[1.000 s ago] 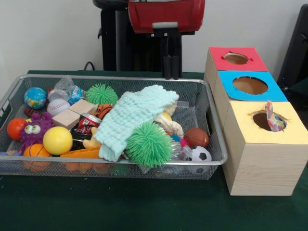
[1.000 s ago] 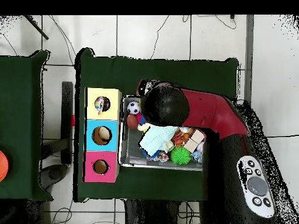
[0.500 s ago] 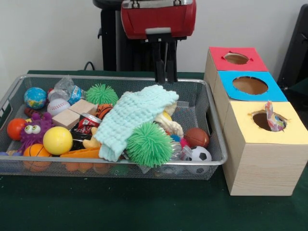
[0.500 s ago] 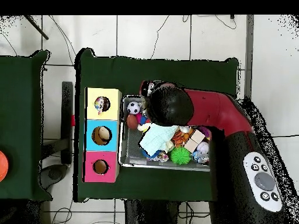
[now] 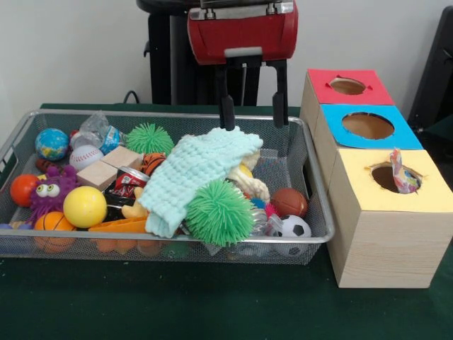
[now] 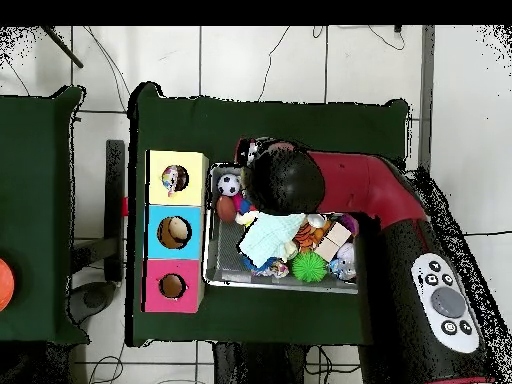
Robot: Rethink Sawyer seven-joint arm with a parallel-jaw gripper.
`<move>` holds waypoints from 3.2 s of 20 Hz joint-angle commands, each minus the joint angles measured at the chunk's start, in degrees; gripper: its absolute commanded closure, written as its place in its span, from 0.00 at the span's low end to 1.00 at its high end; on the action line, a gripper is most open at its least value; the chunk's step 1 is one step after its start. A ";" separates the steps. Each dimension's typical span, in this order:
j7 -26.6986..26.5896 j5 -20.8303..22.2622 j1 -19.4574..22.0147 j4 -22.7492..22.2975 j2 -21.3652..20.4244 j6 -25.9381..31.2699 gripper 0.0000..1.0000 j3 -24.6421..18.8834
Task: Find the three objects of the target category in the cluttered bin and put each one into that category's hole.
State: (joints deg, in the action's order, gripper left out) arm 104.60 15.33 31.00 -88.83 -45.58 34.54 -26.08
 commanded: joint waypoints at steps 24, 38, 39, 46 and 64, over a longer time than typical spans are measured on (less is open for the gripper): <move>-22.57 15.43 9.49 3.78 6.64 8.73 0.00 -10.02; -13.66 18.30 9.33 -4.38 8.75 2.61 0.00 -8.15; -13.82 18.67 9.52 -4.67 9.07 2.33 0.00 -8.10; -14.51 20.65 11.88 -8.43 8.21 0.67 0.00 -7.62; -8.40 27.79 12.80 -8.23 17.49 -8.03 0.00 -5.23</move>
State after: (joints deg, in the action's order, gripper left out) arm 101.19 39.28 42.55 -93.52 -32.12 28.88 -31.78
